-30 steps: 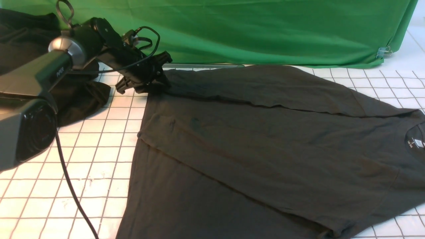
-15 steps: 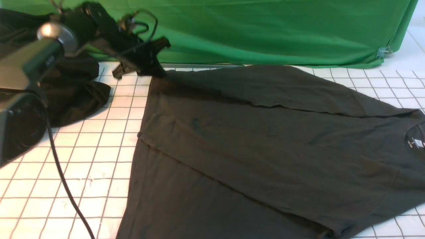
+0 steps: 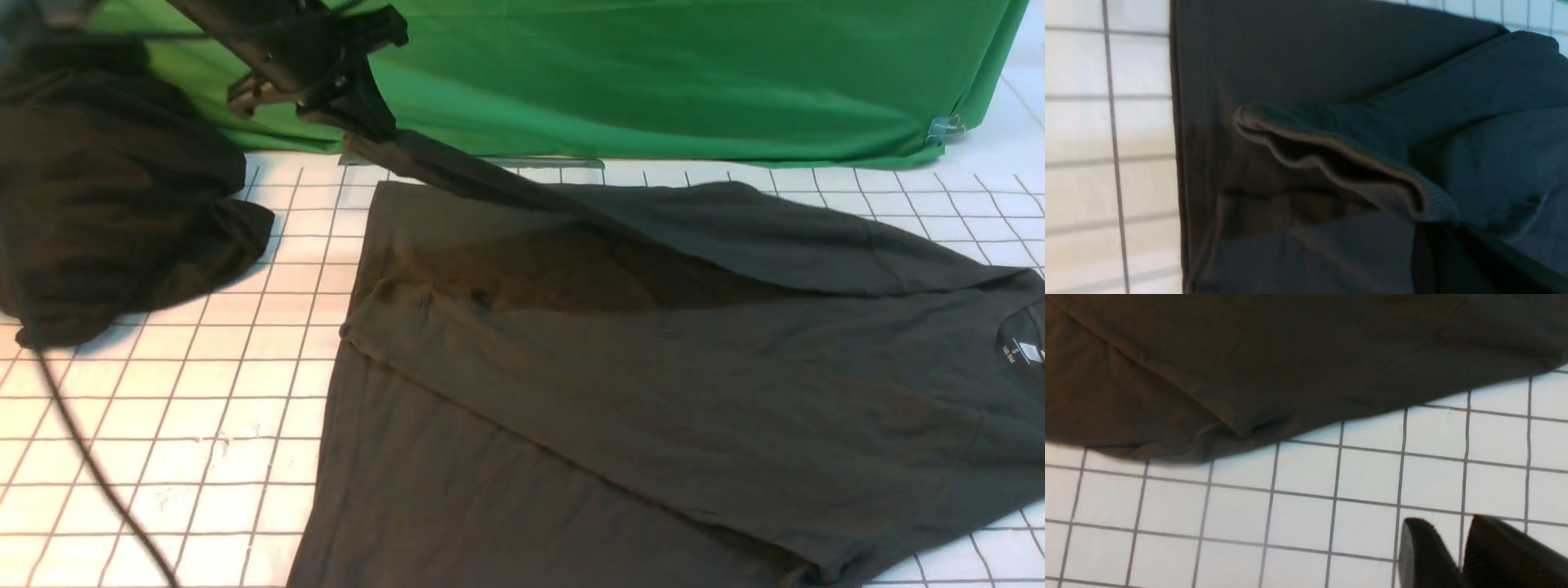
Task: Fold a long-sleeved shirt over a white checkered tablecloth.
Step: 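Fold the left side of the dark shirt inward over its body with the left gripper, then grasp the near edge of the shirt at its hem and shoulder corners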
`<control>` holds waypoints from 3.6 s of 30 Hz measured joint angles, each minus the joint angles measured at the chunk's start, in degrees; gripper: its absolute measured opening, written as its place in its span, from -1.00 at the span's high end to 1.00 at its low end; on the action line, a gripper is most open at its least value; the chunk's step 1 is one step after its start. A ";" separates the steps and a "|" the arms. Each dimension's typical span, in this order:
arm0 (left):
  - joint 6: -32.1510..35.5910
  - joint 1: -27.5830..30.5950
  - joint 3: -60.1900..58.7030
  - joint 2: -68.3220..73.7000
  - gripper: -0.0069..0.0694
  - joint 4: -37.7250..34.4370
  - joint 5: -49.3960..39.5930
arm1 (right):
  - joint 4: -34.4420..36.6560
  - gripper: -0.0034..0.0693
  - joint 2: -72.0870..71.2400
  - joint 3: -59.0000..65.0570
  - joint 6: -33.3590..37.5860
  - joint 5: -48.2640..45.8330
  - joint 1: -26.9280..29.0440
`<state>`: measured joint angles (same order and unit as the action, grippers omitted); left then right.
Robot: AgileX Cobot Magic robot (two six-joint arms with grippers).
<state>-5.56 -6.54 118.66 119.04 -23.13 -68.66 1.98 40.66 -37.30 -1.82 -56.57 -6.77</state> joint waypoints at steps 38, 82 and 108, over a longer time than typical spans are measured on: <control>-4.54 -8.26 -65.83 -31.24 -0.51 8.54 9.32 | 0.00 0.17 0.00 0.00 -2.73 1.87 0.00; -1.04 -9.38 -71.77 -33.73 0.74 7.32 19.96 | -14.26 -0.59 51.81 -9.60 7.46 14.18 -35.94; -1.52 -9.38 -70.56 -41.51 0.74 5.93 13.68 | -14.31 0.77 54.53 -14.47 7.77 2.79 -36.06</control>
<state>-7.09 -15.93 48.10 77.53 -17.20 -54.98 -12.34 95.19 -51.77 5.95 -53.78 -42.83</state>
